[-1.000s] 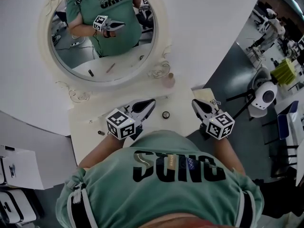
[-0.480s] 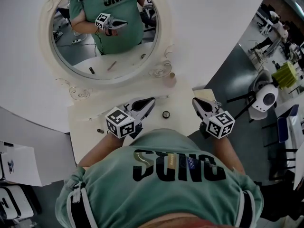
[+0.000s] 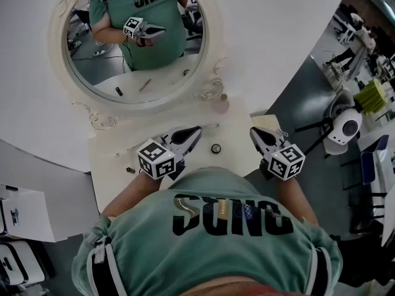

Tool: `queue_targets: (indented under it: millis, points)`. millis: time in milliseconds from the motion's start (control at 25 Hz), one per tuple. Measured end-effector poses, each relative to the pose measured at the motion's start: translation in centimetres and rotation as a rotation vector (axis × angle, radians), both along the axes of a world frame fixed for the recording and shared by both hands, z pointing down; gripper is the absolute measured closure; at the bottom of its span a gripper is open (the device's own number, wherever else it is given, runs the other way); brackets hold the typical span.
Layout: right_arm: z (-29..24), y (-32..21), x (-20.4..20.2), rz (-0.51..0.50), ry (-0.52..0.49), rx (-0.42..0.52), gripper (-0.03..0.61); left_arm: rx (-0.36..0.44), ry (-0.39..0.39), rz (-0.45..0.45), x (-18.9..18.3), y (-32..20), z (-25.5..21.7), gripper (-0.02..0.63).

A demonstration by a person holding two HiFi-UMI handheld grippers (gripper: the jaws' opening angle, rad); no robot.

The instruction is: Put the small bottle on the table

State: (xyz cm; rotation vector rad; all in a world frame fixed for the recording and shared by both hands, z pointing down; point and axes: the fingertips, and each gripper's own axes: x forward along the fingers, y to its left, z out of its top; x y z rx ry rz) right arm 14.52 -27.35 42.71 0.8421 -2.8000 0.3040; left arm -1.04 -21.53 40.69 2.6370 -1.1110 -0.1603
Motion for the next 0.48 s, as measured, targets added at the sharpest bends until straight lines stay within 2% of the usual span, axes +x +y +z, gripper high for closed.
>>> queue_targets:
  millis: [480]
  points:
    - [0.37,0.05,-0.05,-0.012,0.004,-0.003,0.584,-0.005,-0.003,0.0,0.09,-0.03,0.27,0.604]
